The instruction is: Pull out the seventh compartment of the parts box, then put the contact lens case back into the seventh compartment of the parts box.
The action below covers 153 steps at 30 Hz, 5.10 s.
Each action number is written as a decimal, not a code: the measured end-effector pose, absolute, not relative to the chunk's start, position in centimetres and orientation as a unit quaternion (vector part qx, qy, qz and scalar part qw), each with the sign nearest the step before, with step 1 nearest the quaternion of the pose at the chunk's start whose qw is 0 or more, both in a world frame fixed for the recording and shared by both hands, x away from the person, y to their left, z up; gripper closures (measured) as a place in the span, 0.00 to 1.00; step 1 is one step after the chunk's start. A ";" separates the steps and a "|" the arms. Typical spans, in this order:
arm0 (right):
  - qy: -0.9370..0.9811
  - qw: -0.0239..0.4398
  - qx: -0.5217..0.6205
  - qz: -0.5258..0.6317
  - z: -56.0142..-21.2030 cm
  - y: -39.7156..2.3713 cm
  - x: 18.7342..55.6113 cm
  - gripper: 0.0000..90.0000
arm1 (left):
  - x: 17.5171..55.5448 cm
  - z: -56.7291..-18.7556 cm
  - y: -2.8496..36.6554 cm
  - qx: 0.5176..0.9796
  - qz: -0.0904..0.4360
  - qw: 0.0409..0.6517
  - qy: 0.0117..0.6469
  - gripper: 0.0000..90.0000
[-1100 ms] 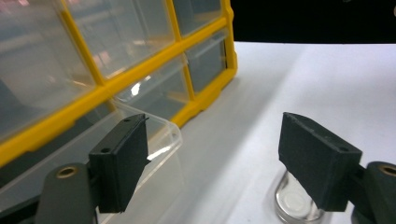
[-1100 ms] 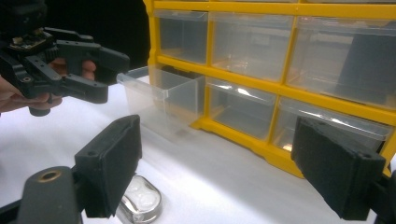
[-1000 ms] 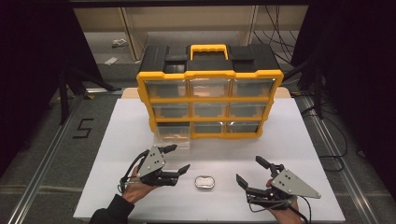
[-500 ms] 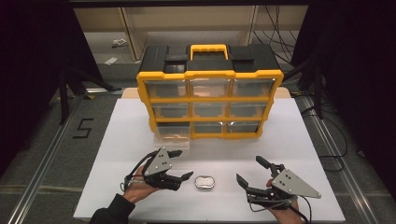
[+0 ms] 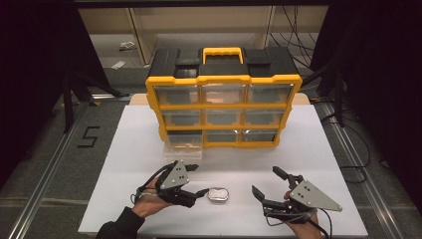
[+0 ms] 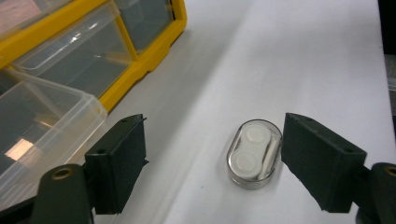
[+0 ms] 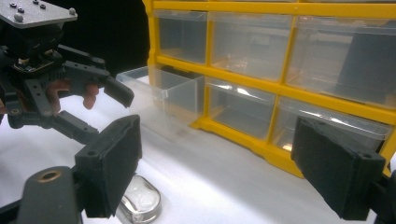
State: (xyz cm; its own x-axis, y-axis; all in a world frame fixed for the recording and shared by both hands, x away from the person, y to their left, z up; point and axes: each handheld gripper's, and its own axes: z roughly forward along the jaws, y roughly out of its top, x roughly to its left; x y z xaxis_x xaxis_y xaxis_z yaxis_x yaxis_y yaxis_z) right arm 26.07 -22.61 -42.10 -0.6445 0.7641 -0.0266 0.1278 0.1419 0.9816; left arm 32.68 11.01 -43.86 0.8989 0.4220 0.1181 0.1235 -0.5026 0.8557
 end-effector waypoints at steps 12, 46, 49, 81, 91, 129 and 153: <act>0.702 0.274 0.318 0.575 -42.1 -22.7 26.0 0.19 | 32.7 -43.8 9.8 0.875 0.144 0.438 0.148 0.23; 0.702 0.270 0.318 0.577 -42.1 -22.7 26.2 0.19 | 34.4 -45.3 5.9 0.934 0.129 0.314 0.108 0.21; 0.704 0.271 0.317 0.575 -42.1 -22.6 26.2 0.19 | 34.7 -45.4 5.3 0.942 0.126 0.296 0.097 0.21; 0.703 0.270 0.313 0.578 -42.2 -22.4 26.3 0.19 | 36.2 -46.6 1.5 0.976 0.033 0.208 0.044 0.40; 0.703 0.268 0.314 0.579 -42.2 -22.5 26.4 0.19 | 36.5 -46.5 1.9 0.976 0.009 0.208 0.062 0.55; 0.703 0.269 0.312 0.579 -42.1 -22.5 26.2 0.19 | 35.9 -43.8 4.8 0.950 0.074 0.275 0.125 0.55; 0.704 0.269 0.312 0.578 -42.0 -22.5 26.2 0.19 | 36.0 -41.6 6.6 0.928 0.110 0.320 0.154 0.55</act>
